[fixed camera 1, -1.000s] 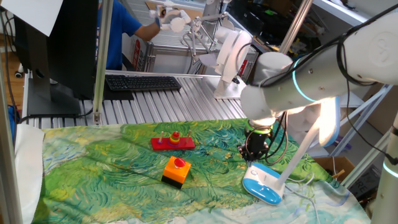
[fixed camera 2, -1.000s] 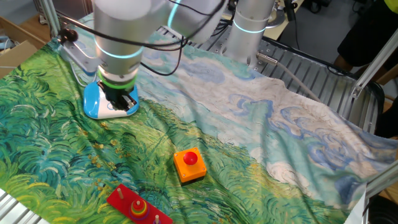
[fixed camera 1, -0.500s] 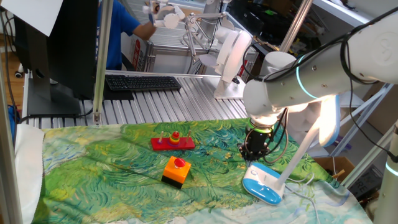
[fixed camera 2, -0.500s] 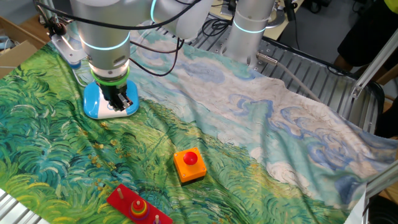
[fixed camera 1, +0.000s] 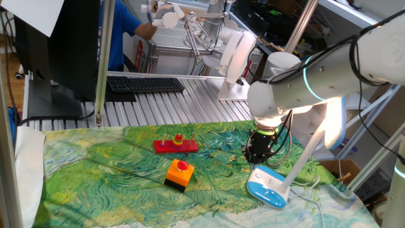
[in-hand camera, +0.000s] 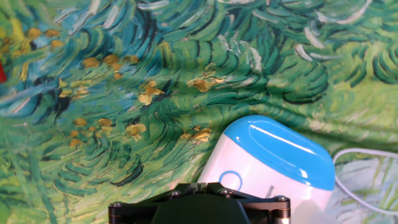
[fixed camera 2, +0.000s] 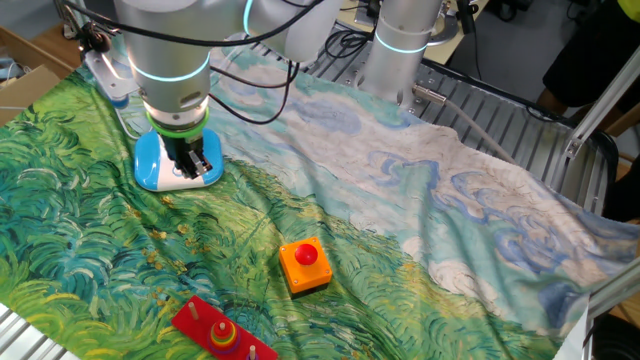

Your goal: Turn off the desk lamp by pressing the button

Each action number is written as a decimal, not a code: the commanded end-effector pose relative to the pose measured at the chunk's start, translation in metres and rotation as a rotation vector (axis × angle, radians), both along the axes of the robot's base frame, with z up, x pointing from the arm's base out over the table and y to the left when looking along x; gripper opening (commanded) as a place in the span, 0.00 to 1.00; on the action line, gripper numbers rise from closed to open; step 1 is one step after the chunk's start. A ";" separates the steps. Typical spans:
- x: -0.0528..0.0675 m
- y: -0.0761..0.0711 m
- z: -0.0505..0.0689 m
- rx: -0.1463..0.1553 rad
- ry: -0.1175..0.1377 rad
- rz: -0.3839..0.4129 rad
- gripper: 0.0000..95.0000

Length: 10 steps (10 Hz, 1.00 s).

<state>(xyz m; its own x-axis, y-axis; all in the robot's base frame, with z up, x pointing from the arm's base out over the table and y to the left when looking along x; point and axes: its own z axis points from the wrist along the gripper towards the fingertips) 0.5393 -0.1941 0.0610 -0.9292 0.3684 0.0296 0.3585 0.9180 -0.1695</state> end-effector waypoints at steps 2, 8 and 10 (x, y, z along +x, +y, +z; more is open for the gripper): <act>0.003 0.002 -0.004 -0.047 0.009 -0.020 0.00; 0.008 0.005 -0.012 -0.071 0.022 -0.039 0.20; 0.008 0.005 -0.012 -0.081 0.022 -0.045 0.20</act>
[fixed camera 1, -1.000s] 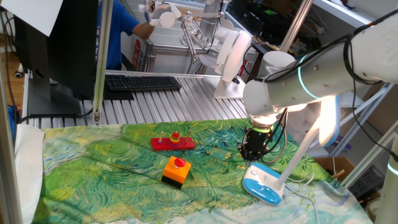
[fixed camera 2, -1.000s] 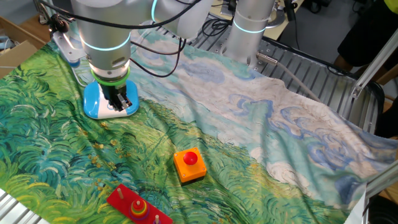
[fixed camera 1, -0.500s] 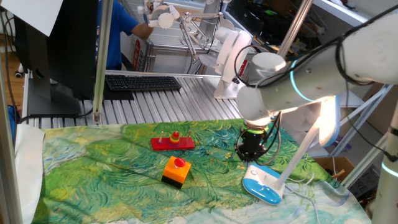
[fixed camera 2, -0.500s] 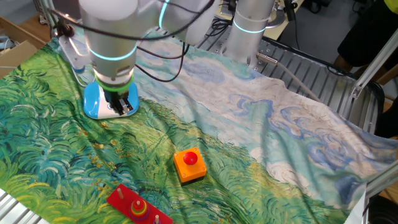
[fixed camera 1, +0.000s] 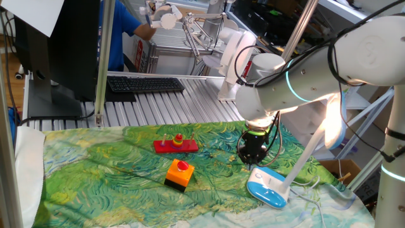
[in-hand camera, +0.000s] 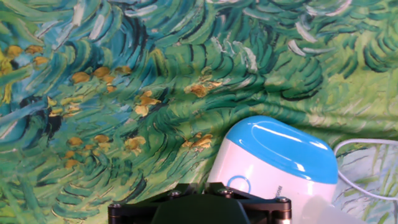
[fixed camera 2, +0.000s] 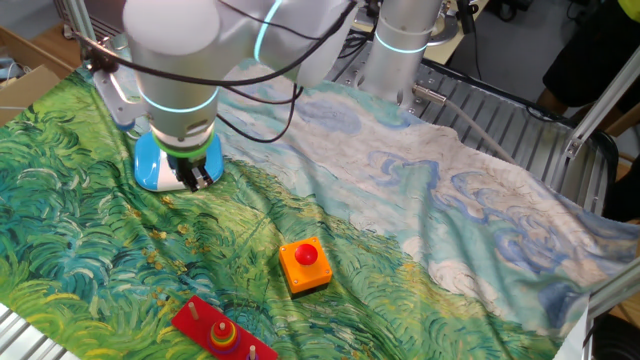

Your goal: Turn off the desk lamp by pressing the button

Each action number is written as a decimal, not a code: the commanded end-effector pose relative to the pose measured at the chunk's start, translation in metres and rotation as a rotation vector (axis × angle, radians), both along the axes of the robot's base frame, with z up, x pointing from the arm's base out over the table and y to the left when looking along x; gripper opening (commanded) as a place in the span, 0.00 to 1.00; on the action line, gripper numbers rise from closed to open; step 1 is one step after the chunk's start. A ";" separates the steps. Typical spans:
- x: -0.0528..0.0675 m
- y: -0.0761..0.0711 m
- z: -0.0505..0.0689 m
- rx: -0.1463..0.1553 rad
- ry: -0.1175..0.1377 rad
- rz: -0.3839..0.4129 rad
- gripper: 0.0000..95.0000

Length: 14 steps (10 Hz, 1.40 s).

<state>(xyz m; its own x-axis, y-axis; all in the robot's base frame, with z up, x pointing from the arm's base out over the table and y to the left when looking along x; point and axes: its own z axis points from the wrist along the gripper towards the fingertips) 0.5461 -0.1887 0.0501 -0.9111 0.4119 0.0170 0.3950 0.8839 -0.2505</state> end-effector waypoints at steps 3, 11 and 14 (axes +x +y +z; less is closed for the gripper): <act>0.003 -0.001 -0.002 -0.008 0.001 -0.002 0.20; 0.008 -0.008 -0.009 -0.014 -0.006 -0.014 0.40; 0.006 -0.009 -0.015 -0.016 -0.020 -0.031 0.60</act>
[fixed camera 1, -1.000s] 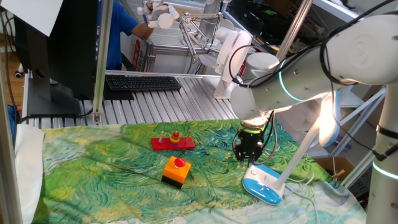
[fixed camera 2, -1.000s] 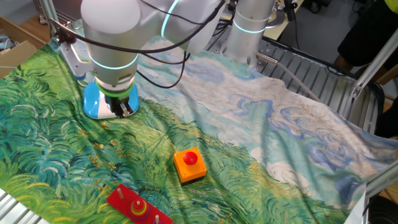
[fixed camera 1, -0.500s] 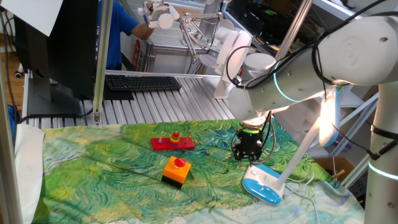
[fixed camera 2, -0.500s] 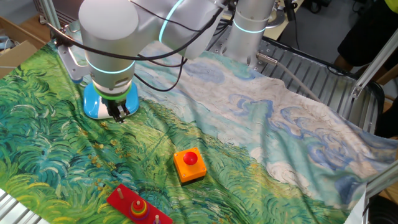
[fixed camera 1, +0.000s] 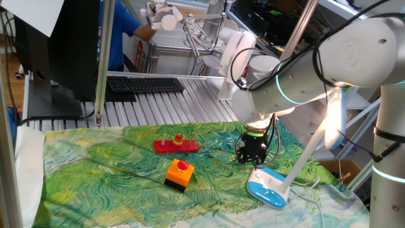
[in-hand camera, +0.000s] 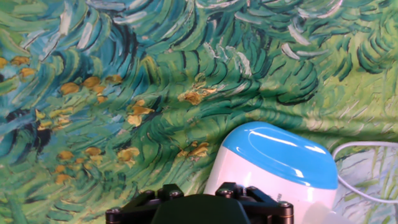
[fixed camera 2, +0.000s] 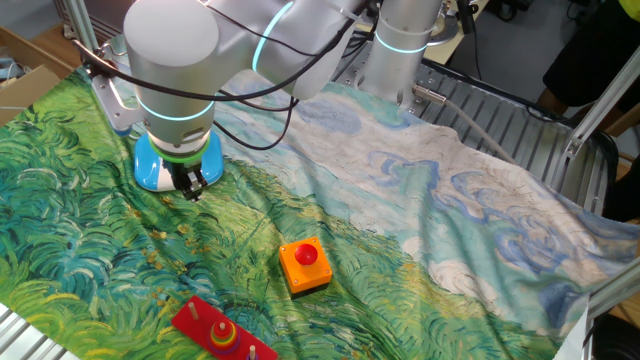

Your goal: Turn off the desk lamp by pressing the button

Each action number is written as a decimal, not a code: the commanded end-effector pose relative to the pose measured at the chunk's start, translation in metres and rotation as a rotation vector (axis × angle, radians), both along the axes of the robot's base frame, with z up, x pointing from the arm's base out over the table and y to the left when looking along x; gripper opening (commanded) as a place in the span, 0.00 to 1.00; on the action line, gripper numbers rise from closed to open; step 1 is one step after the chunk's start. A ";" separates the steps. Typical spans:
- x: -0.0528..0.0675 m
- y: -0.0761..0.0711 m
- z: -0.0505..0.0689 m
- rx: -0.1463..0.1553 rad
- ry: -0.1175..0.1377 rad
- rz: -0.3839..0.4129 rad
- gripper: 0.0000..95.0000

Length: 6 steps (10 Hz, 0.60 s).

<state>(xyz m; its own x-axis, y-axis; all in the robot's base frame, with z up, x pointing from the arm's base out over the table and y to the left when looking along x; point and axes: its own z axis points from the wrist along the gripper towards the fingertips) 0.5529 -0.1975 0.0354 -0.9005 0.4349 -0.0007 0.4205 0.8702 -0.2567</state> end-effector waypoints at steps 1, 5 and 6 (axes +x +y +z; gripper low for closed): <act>-0.001 0.000 -0.001 -0.002 -0.005 -0.004 0.60; 0.000 0.000 -0.003 0.006 -0.006 -0.010 0.60; -0.001 0.000 -0.004 0.009 -0.008 -0.015 0.80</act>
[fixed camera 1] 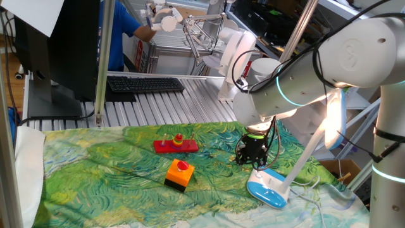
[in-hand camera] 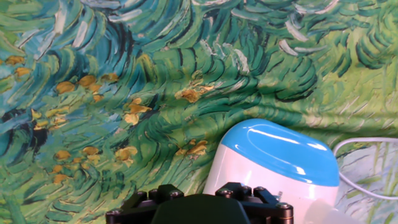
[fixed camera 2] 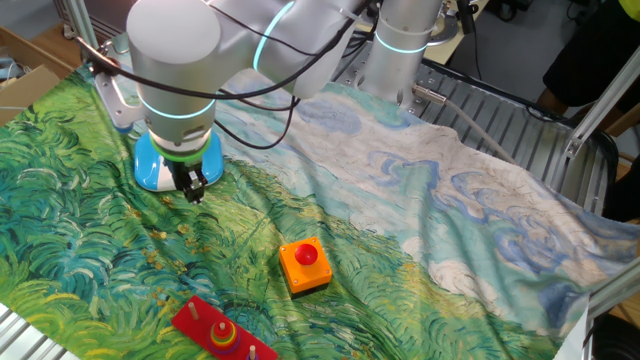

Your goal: Turn off the desk lamp by pressing the button

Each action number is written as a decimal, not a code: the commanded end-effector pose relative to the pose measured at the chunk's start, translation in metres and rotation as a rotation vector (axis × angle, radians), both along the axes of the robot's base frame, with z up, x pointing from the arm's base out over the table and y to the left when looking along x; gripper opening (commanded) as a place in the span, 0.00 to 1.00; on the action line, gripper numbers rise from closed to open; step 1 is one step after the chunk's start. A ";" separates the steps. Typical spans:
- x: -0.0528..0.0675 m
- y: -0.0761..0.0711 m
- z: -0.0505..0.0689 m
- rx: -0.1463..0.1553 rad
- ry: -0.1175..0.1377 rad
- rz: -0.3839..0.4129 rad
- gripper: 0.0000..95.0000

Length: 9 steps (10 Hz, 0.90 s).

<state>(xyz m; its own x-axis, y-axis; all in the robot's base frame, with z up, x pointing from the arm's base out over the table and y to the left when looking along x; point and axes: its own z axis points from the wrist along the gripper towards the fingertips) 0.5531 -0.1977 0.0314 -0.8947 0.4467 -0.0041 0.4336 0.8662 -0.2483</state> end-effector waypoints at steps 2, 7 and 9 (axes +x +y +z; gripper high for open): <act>-0.002 0.000 -0.003 0.005 -0.003 -0.006 0.80; -0.004 0.003 -0.011 0.018 -0.011 -0.012 0.80; -0.003 0.002 -0.012 0.021 -0.011 -0.012 0.80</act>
<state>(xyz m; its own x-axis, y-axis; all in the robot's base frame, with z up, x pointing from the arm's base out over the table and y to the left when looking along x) 0.5492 -0.1960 0.0198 -0.8893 0.4573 -0.0044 0.4464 0.8659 -0.2256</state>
